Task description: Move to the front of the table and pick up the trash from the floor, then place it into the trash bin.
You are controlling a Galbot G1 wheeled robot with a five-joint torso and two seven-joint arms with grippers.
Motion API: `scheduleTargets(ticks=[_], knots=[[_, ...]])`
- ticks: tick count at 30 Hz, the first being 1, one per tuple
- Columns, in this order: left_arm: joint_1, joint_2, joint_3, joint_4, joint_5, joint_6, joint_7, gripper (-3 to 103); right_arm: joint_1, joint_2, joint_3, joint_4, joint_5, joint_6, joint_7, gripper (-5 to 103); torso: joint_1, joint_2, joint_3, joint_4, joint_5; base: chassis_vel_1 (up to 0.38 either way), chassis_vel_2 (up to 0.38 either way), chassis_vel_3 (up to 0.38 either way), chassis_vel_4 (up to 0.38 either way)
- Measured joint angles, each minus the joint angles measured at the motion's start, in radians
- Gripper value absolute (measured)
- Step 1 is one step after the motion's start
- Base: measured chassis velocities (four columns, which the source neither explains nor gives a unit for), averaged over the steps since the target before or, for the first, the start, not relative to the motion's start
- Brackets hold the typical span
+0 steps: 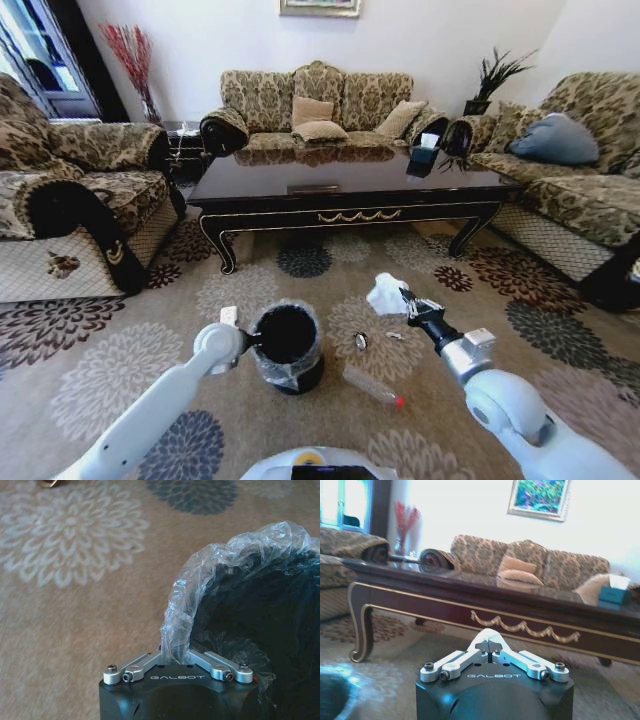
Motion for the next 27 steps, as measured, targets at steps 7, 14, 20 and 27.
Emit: scheduleTargets(ticks=[7, 14, 20, 27], knots=[[-0.142, -0.017, 0.147, 0.03, -0.036, 0.0, -0.024, 0, -0.008, -0.029, 0.001, 0.062, 0.002, -0.011, -0.002, 0, 0.0, 0.0, 0.0, -0.0003, -0.0002, 0.0, 0.0, 0.0, 0.0], [-0.31, -0.111, 0.343, 0.167, -0.038, 0.0, -0.044, 0, -0.026, -0.061, 0.0, 0.124, -0.006, -0.015, -0.011, 0, 0.0, 0.0, 0.0, -0.0003, -0.0002, 0.0, 0.0, 0.0, 0.0], [-0.386, -0.18, 0.413, 0.232, -0.037, 0.0, -0.049, 0, -0.073, -0.055, 0.008, 0.155, -0.024, -0.015, -0.016, 0, 0.0, 0.0, 0.0, -0.0001, -0.0002, 0.0, 0.0, 0.0, 0.0], [-0.441, -0.236, 0.487, 0.214, -0.051, 0.0, -0.061, 0, -0.142, -0.016, 0.014, 0.146, -0.08, -0.004, -0.025, 0, 0.0, 0.0, 0.0, -0.0004, -0.0003, 0.0, 0.0, 0.0, 0.0]])
